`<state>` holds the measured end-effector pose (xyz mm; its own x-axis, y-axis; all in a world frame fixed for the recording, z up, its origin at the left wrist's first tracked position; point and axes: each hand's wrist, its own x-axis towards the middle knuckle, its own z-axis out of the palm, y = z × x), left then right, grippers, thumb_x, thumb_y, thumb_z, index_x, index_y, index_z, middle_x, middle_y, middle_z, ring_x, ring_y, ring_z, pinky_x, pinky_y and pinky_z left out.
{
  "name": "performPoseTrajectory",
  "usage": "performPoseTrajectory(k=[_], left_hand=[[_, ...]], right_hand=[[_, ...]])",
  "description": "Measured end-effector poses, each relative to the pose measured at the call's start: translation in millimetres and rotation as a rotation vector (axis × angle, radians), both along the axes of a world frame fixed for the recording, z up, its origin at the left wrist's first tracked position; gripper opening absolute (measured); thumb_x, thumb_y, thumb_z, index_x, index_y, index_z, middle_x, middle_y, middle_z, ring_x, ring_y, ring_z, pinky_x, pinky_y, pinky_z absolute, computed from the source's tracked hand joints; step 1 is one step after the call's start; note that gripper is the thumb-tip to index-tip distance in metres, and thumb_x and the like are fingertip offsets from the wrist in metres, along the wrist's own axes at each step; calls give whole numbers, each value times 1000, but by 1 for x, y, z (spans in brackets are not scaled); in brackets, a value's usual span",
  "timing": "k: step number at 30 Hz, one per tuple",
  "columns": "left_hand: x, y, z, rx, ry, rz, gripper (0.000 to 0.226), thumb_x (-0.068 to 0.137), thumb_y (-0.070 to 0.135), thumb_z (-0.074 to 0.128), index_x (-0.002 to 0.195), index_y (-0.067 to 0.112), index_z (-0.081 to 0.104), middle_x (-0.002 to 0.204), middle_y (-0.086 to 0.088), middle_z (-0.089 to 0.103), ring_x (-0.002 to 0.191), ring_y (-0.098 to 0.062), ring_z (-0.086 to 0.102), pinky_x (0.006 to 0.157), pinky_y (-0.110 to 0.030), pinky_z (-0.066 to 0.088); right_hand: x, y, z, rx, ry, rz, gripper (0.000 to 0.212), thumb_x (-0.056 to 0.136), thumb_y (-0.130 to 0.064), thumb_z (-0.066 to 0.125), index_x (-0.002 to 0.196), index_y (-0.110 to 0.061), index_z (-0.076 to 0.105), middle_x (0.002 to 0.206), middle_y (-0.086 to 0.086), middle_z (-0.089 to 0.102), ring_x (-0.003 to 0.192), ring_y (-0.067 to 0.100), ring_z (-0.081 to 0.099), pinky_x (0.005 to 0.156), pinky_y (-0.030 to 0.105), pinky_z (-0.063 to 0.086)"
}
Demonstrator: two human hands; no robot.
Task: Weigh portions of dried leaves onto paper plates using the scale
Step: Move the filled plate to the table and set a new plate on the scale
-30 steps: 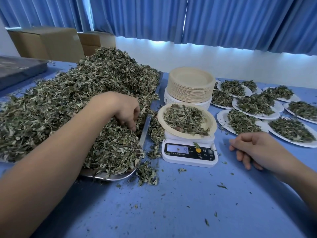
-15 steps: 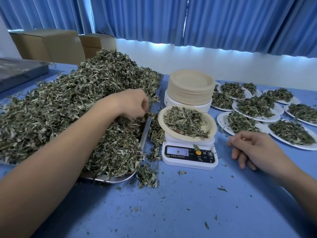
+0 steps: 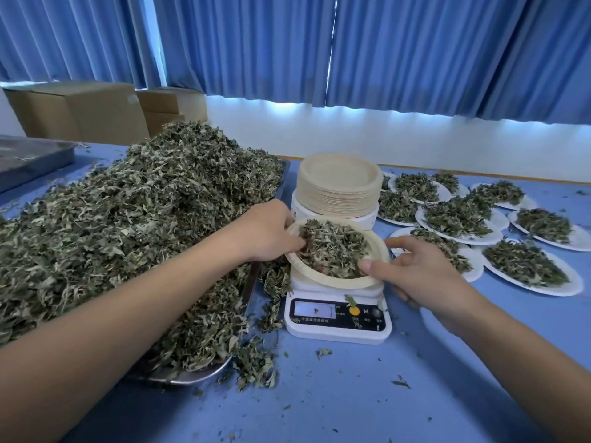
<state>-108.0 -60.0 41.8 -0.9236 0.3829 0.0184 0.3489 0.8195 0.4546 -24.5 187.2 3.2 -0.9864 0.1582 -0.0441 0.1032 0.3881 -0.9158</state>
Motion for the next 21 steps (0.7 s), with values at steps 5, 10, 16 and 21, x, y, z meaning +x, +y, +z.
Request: performPoseTrajectory(k=[5, 10, 16, 21], left_hand=[[-1, 22, 13, 97, 37, -10, 28, 91, 35, 70, 100, 9, 70, 72, -3, 57, 65, -19, 53, 64, -31, 41], [8, 68, 21, 250, -29, -80, 23, 90, 29, 73, 96, 7, 74, 63, 4, 55, 57, -8, 51, 53, -23, 37], [20, 167, 15, 340, -180, -195, 23, 91, 23, 71, 86, 0, 68, 74, -11, 50, 69, -19, 45, 63, -30, 32], [19, 284, 20, 278, -228, -309, 15, 91, 17, 70, 90, 2, 69, 76, -12, 54, 67, -20, 50, 60, -31, 38]], right_hand=[[-4, 12, 12, -157, 36, -111, 46, 79, -15, 88, 113, -13, 58, 49, -2, 48, 40, 14, 34, 38, 23, 26], [9, 58, 24, -162, 79, -241, 47, 74, -17, 91, 110, -16, 62, 56, 4, 55, 40, 14, 38, 37, 23, 29], [35, 157, 22, -195, 199, -422, 11, 101, -18, 62, 110, -14, 65, 55, 9, 56, 39, 18, 47, 37, 25, 36], [58, 257, 8, -135, 244, -613, 17, 101, -12, 55, 112, -9, 67, 64, 12, 55, 38, 14, 47, 36, 27, 36]])
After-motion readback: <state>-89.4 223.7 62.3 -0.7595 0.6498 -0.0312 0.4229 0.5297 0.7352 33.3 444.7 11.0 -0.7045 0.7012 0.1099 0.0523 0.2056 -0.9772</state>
